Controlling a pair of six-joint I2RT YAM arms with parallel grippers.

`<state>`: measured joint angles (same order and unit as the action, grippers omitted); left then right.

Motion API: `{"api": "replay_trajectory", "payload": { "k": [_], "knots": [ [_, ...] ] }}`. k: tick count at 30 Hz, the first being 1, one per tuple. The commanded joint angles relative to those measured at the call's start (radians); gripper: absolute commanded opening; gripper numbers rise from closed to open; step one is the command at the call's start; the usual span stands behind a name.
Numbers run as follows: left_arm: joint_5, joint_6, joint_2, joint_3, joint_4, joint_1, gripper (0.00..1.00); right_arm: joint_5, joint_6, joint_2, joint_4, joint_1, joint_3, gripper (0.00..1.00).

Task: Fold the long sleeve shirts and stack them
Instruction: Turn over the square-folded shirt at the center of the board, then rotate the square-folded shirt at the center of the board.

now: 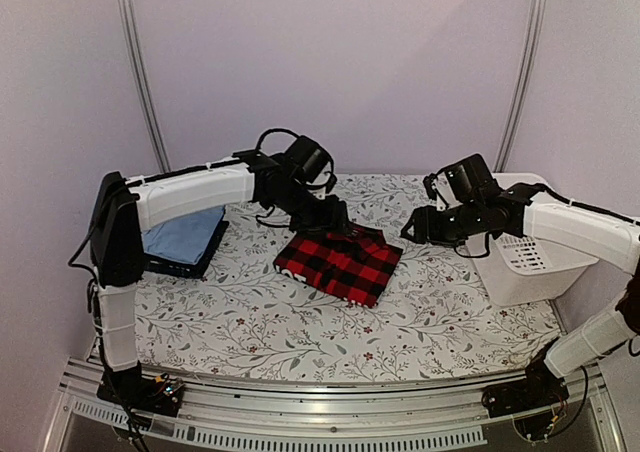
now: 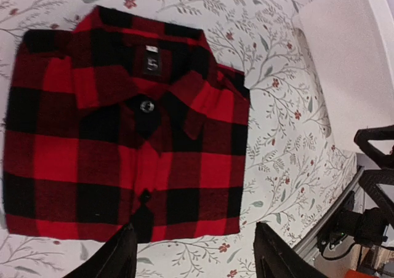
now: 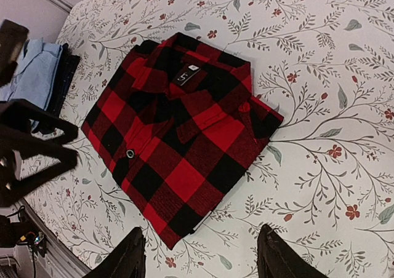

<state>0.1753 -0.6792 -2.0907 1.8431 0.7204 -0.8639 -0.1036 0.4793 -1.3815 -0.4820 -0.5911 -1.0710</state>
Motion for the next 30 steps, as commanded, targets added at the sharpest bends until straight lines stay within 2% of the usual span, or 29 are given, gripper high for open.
{"api": "replay_trajectory", "payload": {
  "k": [1,7,13,20,24,30],
  "knots": [
    [-0.005,0.076,0.121,-0.183,-0.122,0.153,0.64,-0.031,0.036,-0.081,0.070,-0.010,0.032,0.60],
    [0.079,0.234,0.115,-0.312,-0.174,0.283,0.59,-0.042,0.079,-0.202,0.162,-0.016,0.071,0.58],
    [0.133,0.281,0.105,-0.427,-0.222,0.341,0.54,-0.059,0.118,-0.314,0.232,-0.016,0.085,0.52],
    [0.183,0.277,0.109,-0.532,-0.303,0.347,0.54,-0.063,0.144,-0.420,0.276,-0.013,0.061,0.50],
    [0.201,0.245,0.116,-0.581,-0.336,0.341,0.52,-0.052,0.145,-0.464,0.275,-0.004,0.048,0.45],
    [0.205,0.146,0.152,-0.664,-0.385,0.265,0.46,-0.023,0.129,-0.464,0.265,0.041,0.066,0.44]
  ]
}}
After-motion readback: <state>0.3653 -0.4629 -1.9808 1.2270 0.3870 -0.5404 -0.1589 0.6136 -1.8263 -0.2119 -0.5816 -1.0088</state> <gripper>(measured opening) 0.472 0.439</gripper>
